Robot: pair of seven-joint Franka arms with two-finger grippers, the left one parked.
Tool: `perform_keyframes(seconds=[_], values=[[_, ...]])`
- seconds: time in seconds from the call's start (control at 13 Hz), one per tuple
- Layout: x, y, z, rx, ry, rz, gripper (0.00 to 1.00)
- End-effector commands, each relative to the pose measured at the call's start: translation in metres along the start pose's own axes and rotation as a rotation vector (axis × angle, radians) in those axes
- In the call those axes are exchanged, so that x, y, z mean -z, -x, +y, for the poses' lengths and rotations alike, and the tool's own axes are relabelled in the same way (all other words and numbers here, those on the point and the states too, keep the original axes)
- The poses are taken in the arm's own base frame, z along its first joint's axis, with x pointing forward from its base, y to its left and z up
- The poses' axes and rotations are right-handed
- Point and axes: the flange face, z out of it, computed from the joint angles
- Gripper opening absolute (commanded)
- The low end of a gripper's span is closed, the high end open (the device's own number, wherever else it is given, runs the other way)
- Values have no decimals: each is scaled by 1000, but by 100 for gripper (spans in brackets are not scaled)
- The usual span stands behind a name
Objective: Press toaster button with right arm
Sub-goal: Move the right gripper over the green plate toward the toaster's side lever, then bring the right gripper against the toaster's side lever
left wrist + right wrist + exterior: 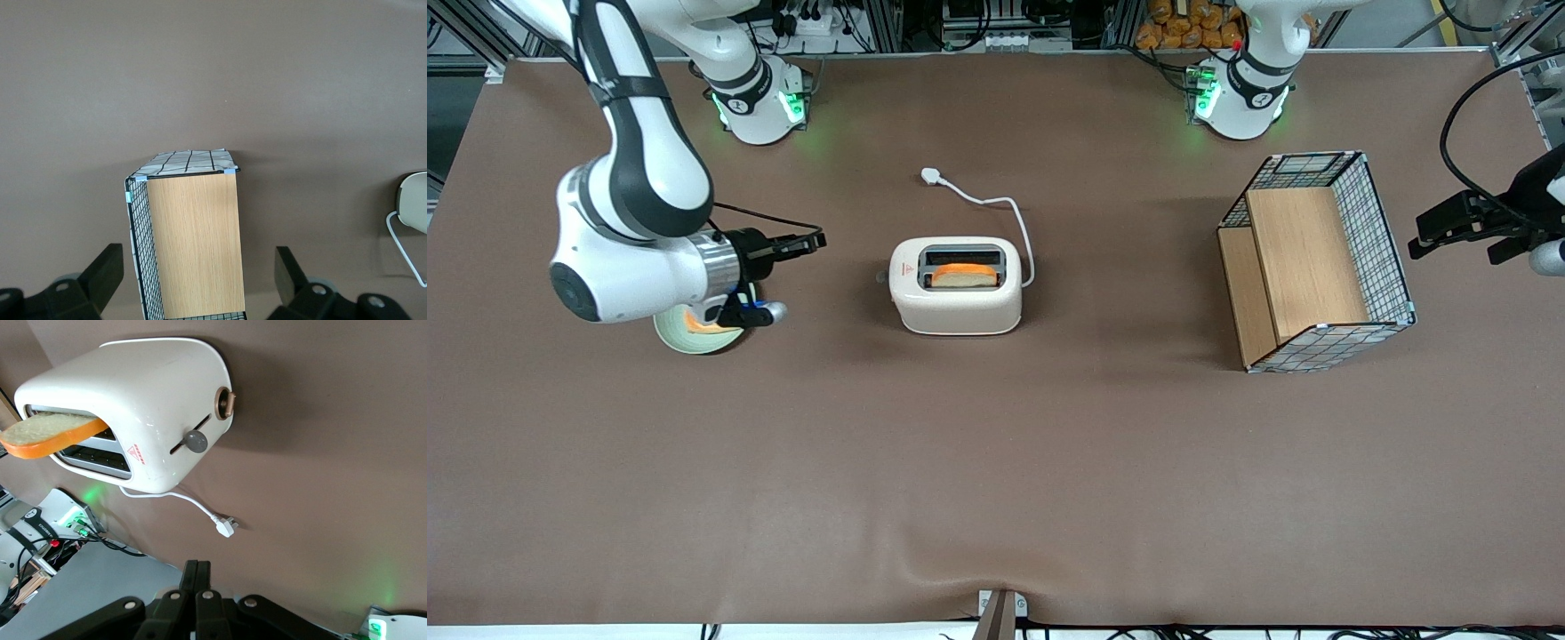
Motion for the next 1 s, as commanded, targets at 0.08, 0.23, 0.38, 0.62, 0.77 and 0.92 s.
perform_keyframes(seconds=[0.08,0.23,0.38,0.62,0.77,0.92], values=[[-19,-21,4,-6,-24,19,0],[-37,-31,-6,0,-37,22,0],[-56,-41,-10,-10,-61,6,0],[-66,-47,-13,-12,-61,13,0],[-72,-53,-8,-21,-59,15,0],[-75,-58,-4,-22,-59,23,0]])
